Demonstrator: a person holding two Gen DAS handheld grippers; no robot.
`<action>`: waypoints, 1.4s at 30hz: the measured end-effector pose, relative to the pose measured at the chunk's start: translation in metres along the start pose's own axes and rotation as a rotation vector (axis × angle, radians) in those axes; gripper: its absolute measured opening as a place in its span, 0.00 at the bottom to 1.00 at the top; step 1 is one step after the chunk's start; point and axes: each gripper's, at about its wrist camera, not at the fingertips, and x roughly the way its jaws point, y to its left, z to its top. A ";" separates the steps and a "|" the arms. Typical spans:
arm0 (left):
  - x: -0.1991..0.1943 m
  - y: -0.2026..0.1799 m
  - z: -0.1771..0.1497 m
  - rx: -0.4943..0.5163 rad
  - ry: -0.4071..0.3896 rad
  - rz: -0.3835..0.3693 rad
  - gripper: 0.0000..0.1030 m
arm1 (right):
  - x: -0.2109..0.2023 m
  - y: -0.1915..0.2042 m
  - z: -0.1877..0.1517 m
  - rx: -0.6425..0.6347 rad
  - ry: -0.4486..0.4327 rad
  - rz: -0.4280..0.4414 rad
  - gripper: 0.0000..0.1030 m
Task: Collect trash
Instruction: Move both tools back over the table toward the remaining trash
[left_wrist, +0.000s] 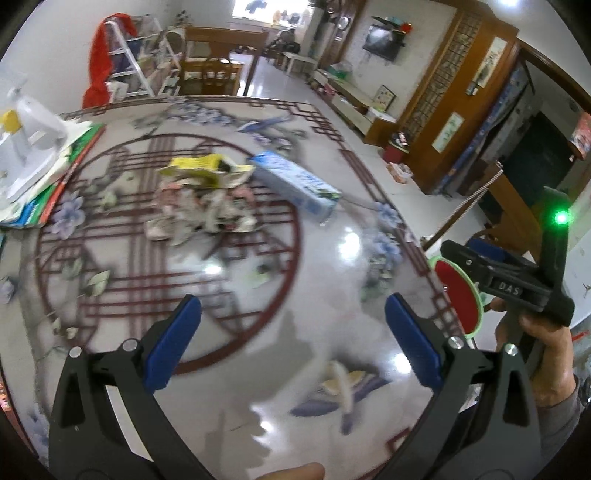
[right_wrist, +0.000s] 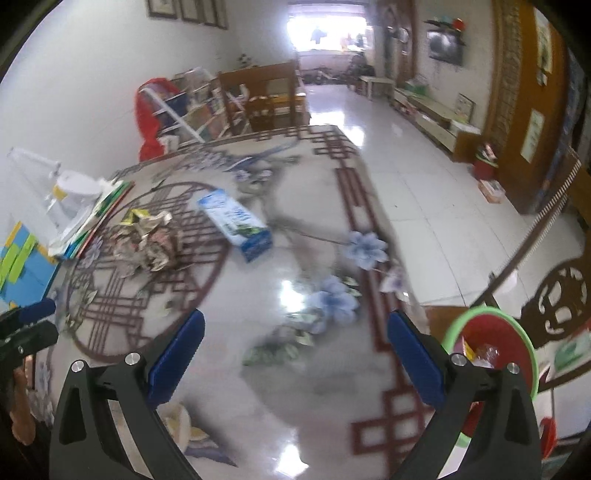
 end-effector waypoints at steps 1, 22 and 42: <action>-0.002 0.007 -0.001 -0.007 -0.003 0.009 0.95 | 0.001 0.006 0.001 -0.010 -0.003 0.001 0.93; 0.017 0.083 0.017 -0.093 0.016 0.096 0.95 | 0.070 0.079 0.012 -0.211 0.047 0.046 0.93; 0.107 0.119 0.075 -0.107 0.050 0.152 0.95 | 0.159 0.096 0.064 -0.275 0.091 0.080 0.91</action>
